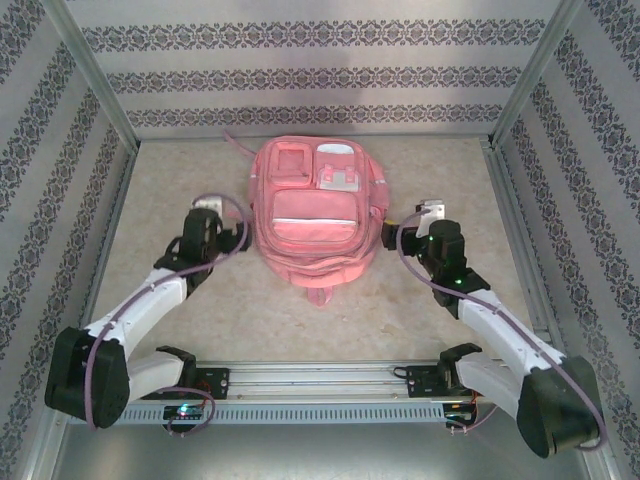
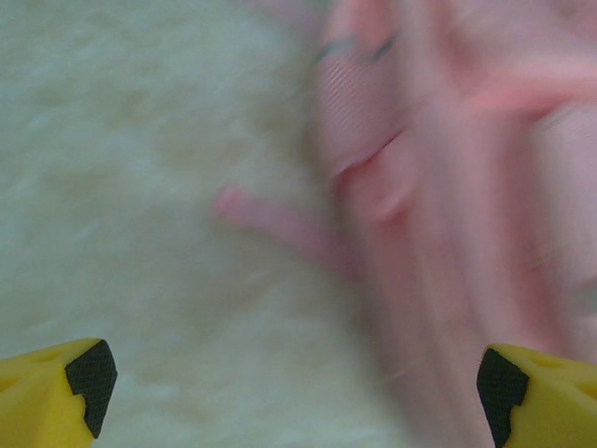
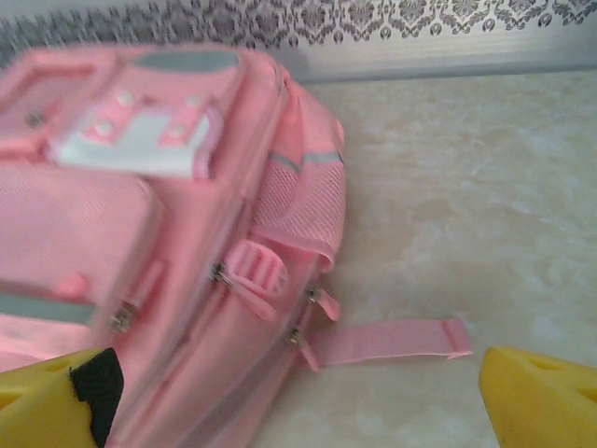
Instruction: Pack the student bag
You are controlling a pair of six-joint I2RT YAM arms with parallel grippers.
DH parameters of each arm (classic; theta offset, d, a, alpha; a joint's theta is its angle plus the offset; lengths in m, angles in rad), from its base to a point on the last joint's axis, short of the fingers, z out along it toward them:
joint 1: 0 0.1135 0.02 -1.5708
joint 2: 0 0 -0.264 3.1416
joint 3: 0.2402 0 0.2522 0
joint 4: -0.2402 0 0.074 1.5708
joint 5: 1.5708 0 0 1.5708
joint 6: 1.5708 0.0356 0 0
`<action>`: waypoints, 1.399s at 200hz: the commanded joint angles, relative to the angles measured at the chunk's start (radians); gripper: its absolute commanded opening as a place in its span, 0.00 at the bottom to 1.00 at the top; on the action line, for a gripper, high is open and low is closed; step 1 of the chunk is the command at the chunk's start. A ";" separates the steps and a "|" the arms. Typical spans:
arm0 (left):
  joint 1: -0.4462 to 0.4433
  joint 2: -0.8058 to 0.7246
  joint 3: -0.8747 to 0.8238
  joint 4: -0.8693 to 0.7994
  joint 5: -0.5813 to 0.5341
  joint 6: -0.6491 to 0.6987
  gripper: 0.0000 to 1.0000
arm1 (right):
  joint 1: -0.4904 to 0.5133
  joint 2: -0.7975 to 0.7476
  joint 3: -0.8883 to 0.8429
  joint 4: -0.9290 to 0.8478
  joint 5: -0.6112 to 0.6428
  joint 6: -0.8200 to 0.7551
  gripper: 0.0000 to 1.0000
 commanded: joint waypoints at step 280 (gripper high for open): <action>0.281 0.486 -0.428 1.411 0.060 0.107 1.00 | -0.287 0.515 -0.182 0.846 0.057 -0.086 0.98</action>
